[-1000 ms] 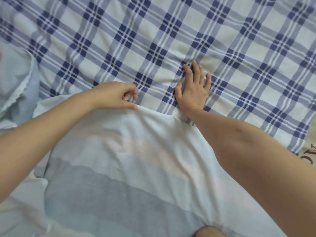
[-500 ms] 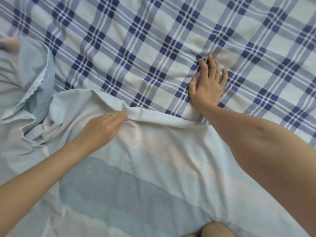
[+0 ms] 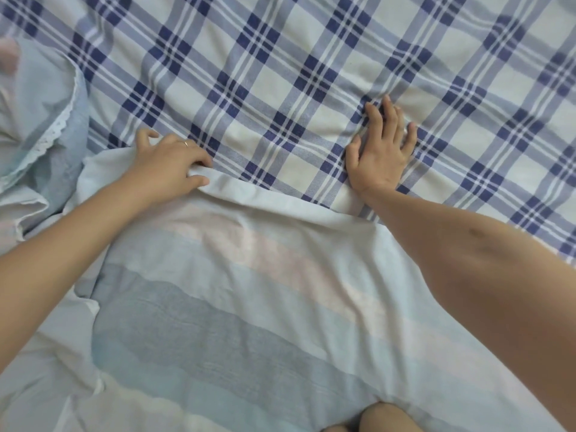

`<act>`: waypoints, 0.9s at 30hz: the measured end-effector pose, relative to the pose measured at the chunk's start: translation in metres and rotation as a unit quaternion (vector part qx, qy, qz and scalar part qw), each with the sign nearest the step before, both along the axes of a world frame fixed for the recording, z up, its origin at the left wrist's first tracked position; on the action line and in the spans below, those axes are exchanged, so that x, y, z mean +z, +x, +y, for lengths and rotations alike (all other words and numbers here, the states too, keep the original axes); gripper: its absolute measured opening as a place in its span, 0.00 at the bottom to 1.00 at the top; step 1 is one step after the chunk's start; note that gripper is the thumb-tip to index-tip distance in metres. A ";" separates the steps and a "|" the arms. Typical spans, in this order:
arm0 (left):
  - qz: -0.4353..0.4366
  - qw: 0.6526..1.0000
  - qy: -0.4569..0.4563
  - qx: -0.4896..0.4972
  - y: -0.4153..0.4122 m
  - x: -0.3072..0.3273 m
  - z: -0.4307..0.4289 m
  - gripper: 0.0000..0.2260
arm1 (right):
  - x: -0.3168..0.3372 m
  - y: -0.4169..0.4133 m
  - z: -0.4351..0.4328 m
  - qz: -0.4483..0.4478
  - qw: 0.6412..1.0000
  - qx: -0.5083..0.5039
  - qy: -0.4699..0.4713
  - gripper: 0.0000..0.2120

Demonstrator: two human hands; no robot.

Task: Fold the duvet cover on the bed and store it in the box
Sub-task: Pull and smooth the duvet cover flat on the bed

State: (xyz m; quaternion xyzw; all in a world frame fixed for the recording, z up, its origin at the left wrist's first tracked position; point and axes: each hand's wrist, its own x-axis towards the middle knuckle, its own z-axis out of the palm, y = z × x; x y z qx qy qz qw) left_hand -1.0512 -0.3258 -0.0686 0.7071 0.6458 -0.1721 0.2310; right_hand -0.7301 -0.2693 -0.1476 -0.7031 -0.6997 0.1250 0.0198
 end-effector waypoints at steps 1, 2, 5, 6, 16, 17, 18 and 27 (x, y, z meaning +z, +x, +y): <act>0.002 1.000 -0.005 -0.008 -0.001 0.000 0.002 0.07 | 0.000 0.002 0.000 0.001 1.000 -0.002 0.001 0.27; -0.004 1.000 -0.008 -0.004 -0.002 0.000 0.004 0.04 | -0.001 0.003 0.000 0.003 1.000 -0.003 0.002 0.27; -0.025 1.000 -0.009 0.008 -0.006 0.002 0.003 0.06 | -0.001 0.001 -0.001 0.005 1.000 -0.001 0.006 0.27; -0.033 0.999 0.001 0.007 -0.008 0.003 0.003 0.07 | -0.001 0.000 0.000 0.007 1.000 -0.001 0.008 0.26; -0.089 0.992 0.051 0.070 -0.003 0.007 0.016 0.09 | -0.001 0.000 -0.001 0.005 1.000 0.002 0.005 0.26; -0.087 0.992 0.046 0.076 -0.003 0.004 0.019 0.09 | -0.001 0.001 0.000 0.005 1.000 0.002 0.004 0.26; -0.086 0.992 0.039 0.082 -0.005 0.000 0.024 0.09 | 0.000 0.001 0.000 0.005 1.000 0.002 0.004 0.26; -0.055 0.989 0.104 0.086 -0.008 -0.040 0.057 0.12 | -0.005 -0.001 0.005 0.016 1.000 0.003 0.015 0.25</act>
